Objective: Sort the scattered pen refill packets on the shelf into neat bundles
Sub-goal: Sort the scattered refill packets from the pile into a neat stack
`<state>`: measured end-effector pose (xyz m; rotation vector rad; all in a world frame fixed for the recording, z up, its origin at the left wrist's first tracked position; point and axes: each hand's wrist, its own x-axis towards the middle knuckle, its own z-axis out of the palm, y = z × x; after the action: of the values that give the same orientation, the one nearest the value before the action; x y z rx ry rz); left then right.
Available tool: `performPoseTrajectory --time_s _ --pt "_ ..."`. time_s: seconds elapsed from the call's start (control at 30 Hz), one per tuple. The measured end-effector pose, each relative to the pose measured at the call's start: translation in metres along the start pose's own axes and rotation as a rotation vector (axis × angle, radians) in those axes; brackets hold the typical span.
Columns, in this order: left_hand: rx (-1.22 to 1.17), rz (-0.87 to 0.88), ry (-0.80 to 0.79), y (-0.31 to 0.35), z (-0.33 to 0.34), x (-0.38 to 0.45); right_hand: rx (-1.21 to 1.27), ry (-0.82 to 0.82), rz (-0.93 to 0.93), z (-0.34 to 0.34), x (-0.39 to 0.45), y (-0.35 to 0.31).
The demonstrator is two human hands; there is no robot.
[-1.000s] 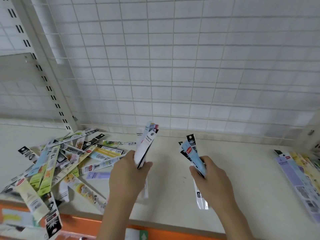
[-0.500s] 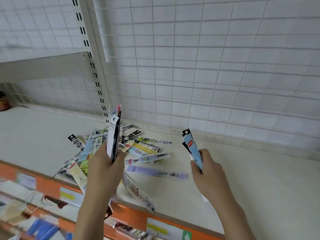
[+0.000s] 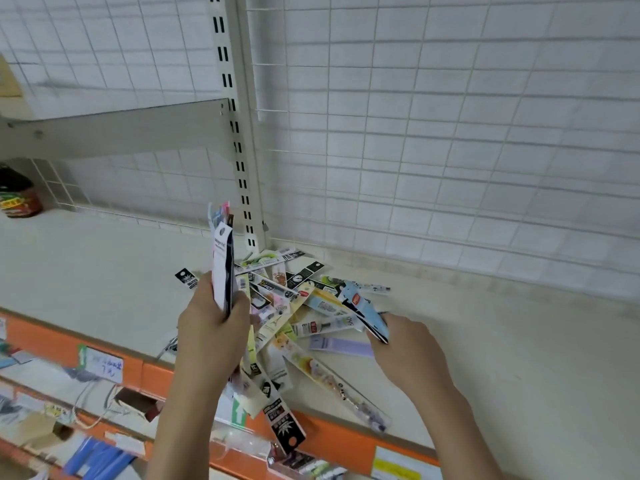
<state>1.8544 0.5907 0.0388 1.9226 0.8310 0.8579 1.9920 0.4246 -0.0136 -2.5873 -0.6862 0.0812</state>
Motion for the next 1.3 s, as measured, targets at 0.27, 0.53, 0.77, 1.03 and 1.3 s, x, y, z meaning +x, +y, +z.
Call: performPoseTrajectory --time_s 0.27,0.53,0.77,1.03,1.3 --pt "0.023 0.072 -0.025 -0.006 -0.011 0.012 -0.124 -0.051 -0.081 0.020 0.030 -0.028" --pt "-0.004 0.096 -0.078 -0.003 0.005 0.012 -0.214 0.084 -0.081 0.010 0.027 -0.015" --pt "0.009 0.185 -0.141 0.024 0.039 -0.004 -0.168 0.241 -0.003 -0.028 0.005 0.037" --pt "0.032 0.166 -0.244 0.056 0.113 -0.051 0.238 0.325 0.137 -0.080 -0.026 0.119" --pt "-0.044 0.047 -0.366 0.104 0.213 -0.133 0.370 0.310 0.234 -0.171 -0.051 0.230"
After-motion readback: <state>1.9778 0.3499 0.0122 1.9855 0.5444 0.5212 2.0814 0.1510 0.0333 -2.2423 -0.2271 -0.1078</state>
